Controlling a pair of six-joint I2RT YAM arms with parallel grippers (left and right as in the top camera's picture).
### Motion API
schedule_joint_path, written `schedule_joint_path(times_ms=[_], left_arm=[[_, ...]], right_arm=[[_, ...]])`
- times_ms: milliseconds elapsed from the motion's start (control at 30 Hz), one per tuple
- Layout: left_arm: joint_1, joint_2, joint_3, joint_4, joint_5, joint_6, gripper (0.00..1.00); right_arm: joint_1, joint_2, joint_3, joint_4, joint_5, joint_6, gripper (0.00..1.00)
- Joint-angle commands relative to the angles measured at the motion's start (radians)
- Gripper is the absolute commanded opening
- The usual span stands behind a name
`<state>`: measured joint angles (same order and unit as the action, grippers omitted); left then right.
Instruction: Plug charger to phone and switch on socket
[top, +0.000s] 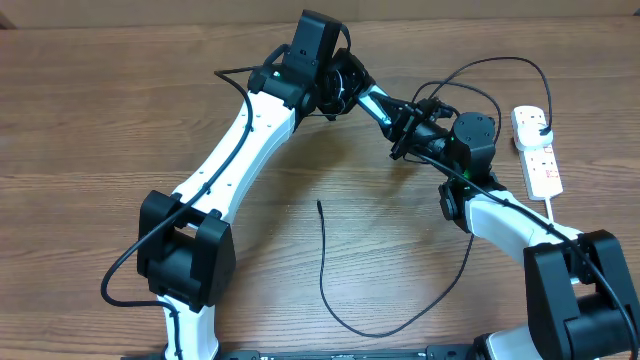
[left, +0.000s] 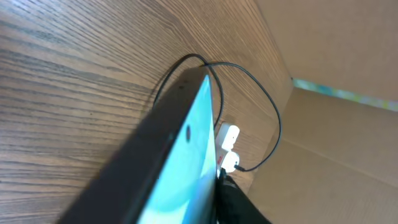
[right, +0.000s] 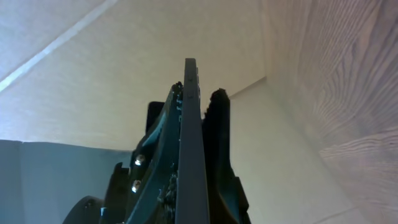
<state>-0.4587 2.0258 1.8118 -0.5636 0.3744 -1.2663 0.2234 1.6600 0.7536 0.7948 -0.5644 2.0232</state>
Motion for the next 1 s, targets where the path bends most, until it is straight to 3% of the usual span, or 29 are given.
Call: schedule_joint_path(times_ms=[0, 167, 400, 500, 800, 967], left_arm=[[-0.007, 0.019, -0.009, -0.006, -0.018, -0.005, 0.18], [-0.007, 0.019, -0.009, -0.007, -0.018, -0.024, 0.1], [-0.007, 0.019, -0.009, -0.007, -0.018, -0.024, 0.12], [-0.006, 0.019, -0.009, -0.007, -0.018, -0.024, 0.04], [-0.005, 0.019, -0.009, -0.007, -0.017, -0.021, 0.04], [0.003, 0.019, -0.009, -0.007, -0.013, -0.019, 0.04]], right_arm=[[0.005, -0.01, 0.042, 0.034, -0.023, 0.138, 0.04], [0.005, -0.01, 0.042, 0.034, -0.029, 0.138, 0.04], [0.005, -0.01, 0.042, 0.034, -0.033, 0.138, 0.05], [0.005, -0.01, 0.042, 0.034, -0.033, 0.138, 0.24], [0.005, -0.01, 0.042, 0.034, -0.041, 0.138, 0.85], [0.005, -0.01, 0.042, 0.034, -0.05, 0.138, 0.93]])
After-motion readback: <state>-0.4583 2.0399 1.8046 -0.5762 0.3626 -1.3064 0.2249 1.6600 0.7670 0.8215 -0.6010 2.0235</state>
